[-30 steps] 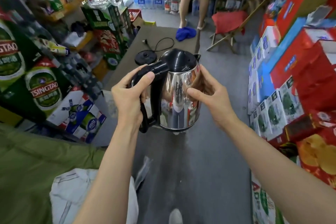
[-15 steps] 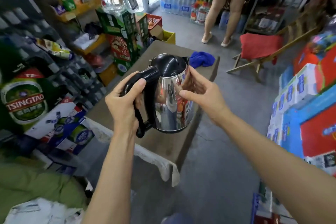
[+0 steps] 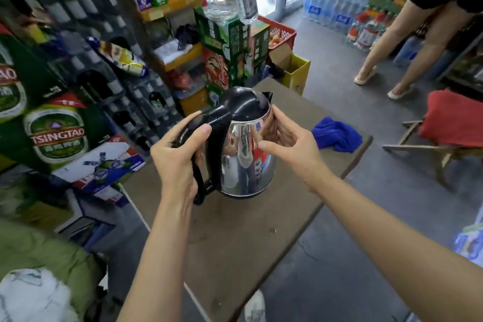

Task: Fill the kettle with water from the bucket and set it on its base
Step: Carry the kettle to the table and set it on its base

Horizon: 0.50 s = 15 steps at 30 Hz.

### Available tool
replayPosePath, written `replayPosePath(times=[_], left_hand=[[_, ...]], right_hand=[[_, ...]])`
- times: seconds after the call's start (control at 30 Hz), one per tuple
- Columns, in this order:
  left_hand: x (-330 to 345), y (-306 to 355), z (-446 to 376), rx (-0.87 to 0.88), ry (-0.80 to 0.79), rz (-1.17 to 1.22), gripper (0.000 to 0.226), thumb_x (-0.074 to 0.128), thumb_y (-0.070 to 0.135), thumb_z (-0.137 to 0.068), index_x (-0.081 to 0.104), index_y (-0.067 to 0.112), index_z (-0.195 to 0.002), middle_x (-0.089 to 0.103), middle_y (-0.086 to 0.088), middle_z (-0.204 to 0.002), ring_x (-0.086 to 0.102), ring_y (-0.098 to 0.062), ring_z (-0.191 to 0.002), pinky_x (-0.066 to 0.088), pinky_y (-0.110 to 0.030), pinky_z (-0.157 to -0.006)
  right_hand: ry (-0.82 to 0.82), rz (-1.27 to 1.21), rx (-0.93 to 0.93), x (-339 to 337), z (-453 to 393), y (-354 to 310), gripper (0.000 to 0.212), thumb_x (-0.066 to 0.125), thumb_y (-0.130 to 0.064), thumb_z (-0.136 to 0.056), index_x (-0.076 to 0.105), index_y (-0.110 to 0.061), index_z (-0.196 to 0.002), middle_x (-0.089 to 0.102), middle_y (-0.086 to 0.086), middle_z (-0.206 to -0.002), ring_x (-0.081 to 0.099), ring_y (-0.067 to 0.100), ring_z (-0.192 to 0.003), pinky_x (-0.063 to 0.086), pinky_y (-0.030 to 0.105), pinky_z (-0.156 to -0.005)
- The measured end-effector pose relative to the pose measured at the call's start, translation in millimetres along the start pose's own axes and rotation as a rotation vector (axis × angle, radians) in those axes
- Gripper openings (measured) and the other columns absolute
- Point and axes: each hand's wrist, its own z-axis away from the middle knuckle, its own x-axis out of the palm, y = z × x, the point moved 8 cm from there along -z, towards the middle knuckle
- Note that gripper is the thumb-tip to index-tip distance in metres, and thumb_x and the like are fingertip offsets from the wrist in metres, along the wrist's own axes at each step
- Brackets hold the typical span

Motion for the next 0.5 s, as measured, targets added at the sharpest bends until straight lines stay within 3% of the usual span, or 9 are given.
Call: replayPosePath(times=[0.13,0.27,0.4,0.5], left_hand=[[16,-8,-13,0.059,0.094,-0.019,0.061,0.088,0.028,-0.055,0.072,0.003,-0.109,0.066,0.005,-0.064,0.053,-0.006,-0.05,0.044,-0.015,-0.052],[25,-18,-12,0.12,0.254,-0.018,0.053,0.081,0.027,-0.062,0.073,0.006,-0.11,0.06,0.005,-0.056,0.044,-0.01,-0.045,0.037,-0.017,-0.046],[28,-32,-4,0.175,0.425,-0.016,0.05,0.081,0.026,-0.064,0.073,0.007,-0.109,0.055,0.001,-0.051,0.037,-0.017,-0.044,0.032,-0.023,-0.044],[25,-42,0,0.211,0.524,-0.005,0.045,0.081,0.027,-0.063,0.076,0.012,-0.105,0.054,0.001,-0.049,0.037,-0.016,-0.043,0.033,-0.023,-0.044]], right_hand=[[-0.14,0.016,-0.016,-11,-48,3,0.087,0.079,0.0,-0.079,0.036,-0.015,-0.153,0.055,-0.009,-0.141,0.056,-0.002,-0.125,0.043,0.026,-0.11],[-0.281,0.051,-0.03,-20,-89,8,0.088,0.082,-0.003,-0.076,0.039,-0.017,-0.151,0.055,-0.006,-0.144,0.053,0.004,-0.131,0.042,0.033,-0.112],[-0.435,0.065,-0.053,-16,-121,10,0.087,0.082,-0.003,-0.076,0.039,-0.015,-0.151,0.056,-0.014,-0.136,0.054,0.001,-0.128,0.043,0.025,-0.108],[-0.541,0.098,-0.063,-8,-139,16,0.088,0.082,-0.004,-0.076,0.039,-0.016,-0.151,0.054,-0.015,-0.137,0.053,0.002,-0.129,0.042,0.029,-0.11]])
